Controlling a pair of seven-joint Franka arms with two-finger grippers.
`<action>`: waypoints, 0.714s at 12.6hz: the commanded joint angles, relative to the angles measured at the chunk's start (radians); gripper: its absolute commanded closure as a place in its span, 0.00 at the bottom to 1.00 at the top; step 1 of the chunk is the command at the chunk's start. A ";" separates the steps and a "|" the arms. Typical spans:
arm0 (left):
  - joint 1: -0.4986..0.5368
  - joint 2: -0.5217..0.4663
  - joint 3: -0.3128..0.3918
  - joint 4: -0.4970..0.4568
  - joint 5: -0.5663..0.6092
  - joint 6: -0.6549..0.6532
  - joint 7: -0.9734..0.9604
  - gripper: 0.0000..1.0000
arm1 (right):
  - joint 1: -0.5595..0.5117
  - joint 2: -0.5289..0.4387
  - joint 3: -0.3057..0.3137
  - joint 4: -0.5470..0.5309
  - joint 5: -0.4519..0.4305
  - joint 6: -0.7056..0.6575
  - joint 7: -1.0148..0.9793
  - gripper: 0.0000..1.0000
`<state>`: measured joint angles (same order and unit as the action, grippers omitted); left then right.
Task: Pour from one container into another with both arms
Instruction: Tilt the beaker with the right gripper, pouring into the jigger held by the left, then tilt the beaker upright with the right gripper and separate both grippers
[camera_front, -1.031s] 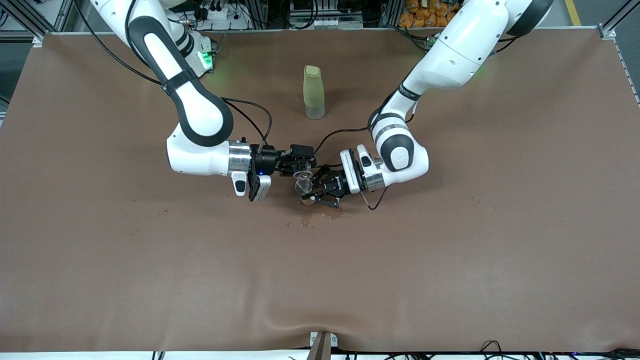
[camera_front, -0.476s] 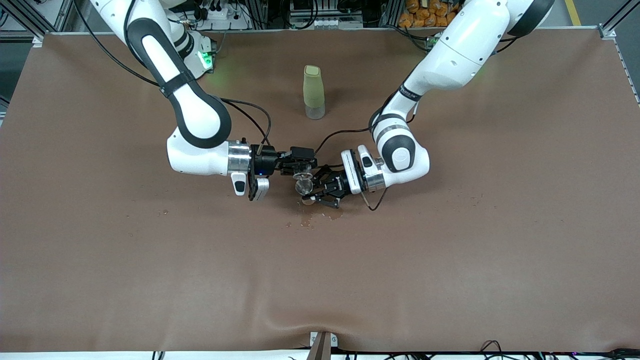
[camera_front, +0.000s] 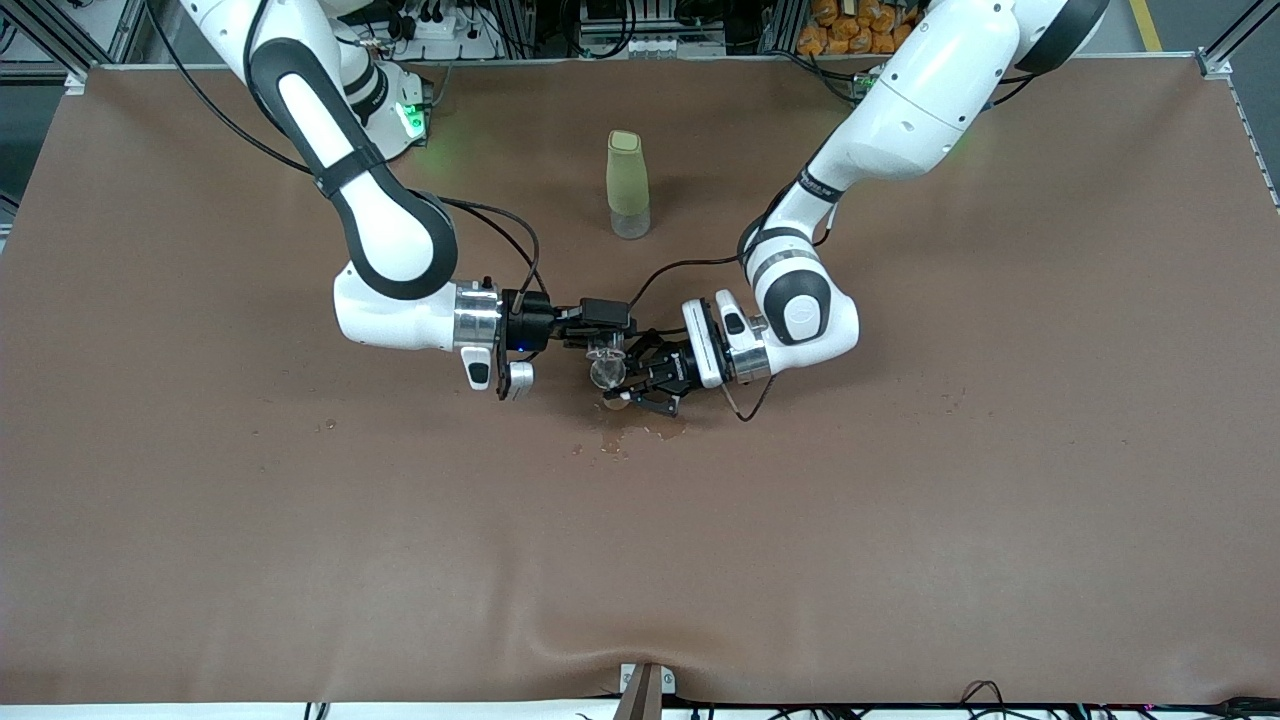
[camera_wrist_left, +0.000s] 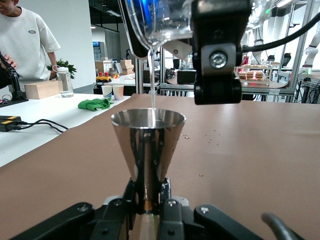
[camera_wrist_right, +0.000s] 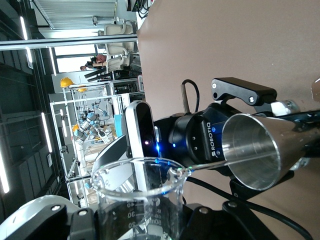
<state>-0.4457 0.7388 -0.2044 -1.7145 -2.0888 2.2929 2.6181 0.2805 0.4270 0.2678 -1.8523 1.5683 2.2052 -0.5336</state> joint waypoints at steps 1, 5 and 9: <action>0.005 -0.021 -0.003 -0.023 -0.022 -0.015 0.031 1.00 | -0.004 -0.007 0.004 -0.004 0.027 -0.009 0.024 1.00; 0.005 -0.021 -0.003 -0.022 -0.023 -0.024 0.031 1.00 | -0.004 -0.005 0.004 -0.004 0.056 -0.007 0.024 1.00; 0.028 -0.021 -0.003 -0.028 -0.022 -0.058 0.034 1.00 | -0.004 -0.004 0.004 -0.005 0.102 -0.007 0.026 1.00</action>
<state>-0.4366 0.7388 -0.2038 -1.7148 -2.0888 2.2673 2.6181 0.2805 0.4271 0.2678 -1.8527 1.6406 2.2051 -0.5159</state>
